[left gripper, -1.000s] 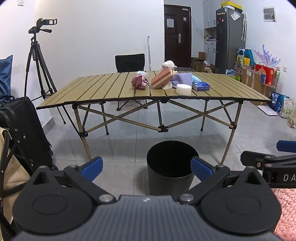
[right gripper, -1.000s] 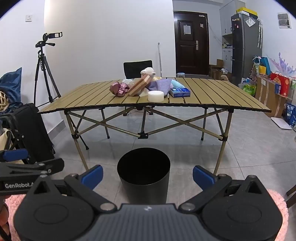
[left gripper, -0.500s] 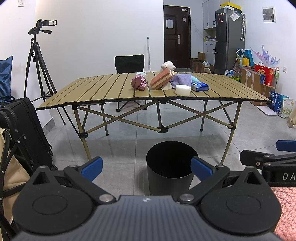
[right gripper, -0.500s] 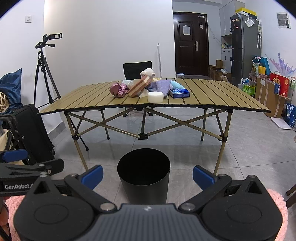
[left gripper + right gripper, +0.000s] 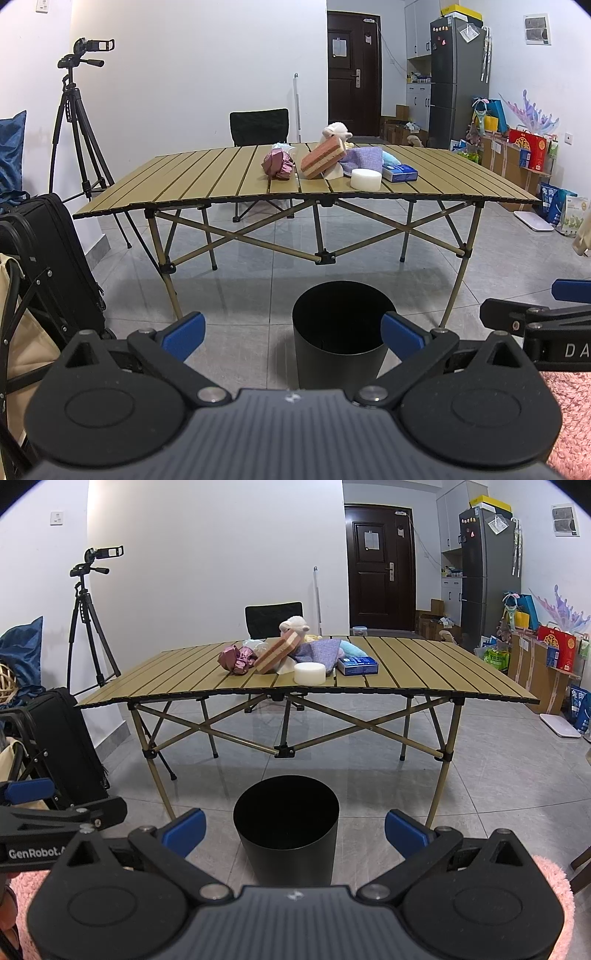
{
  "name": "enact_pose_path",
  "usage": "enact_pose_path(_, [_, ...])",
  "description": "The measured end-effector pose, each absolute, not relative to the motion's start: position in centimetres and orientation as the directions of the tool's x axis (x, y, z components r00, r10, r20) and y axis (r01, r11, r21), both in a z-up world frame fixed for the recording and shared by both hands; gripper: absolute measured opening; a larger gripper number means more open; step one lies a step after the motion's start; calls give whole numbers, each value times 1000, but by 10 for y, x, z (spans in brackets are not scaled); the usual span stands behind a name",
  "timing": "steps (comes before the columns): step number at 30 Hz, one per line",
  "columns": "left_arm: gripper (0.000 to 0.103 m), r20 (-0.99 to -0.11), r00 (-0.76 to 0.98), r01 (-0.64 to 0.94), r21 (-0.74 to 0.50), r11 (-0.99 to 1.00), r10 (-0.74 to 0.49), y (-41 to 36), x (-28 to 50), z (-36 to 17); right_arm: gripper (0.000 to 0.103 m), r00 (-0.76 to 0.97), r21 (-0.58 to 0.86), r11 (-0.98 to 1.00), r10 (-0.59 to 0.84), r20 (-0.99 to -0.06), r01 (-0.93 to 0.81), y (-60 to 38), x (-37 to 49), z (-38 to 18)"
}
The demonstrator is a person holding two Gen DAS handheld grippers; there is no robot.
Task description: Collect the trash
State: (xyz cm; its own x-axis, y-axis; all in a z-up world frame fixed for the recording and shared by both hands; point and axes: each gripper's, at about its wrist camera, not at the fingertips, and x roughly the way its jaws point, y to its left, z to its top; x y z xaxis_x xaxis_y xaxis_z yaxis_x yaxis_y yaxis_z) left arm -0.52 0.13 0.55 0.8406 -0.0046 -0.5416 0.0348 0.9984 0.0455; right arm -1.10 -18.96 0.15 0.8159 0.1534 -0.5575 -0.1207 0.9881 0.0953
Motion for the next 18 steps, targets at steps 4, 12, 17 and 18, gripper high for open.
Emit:
enact_pose_path(4, [103,-540,841,35,46,998,-4,1,-6,7,103,816,95,988,153,-557,-121,-189,-11,1])
enact_pose_path(12, [103,-540,842,35,46,998,-5,2,-6,7,103,817,95,988,153,-557,-120,-189,-11,1])
enact_pose_path(17, [103,-540,842,35,46,998,-5,2,-7,8,103,817,95,988,153,-557,-120,-189,-12,1])
enact_pose_path(18, [103,-540,842,35,46,998,-5,2,-6,7,103,816,95,988,153,-557,-120,-189,-11,1])
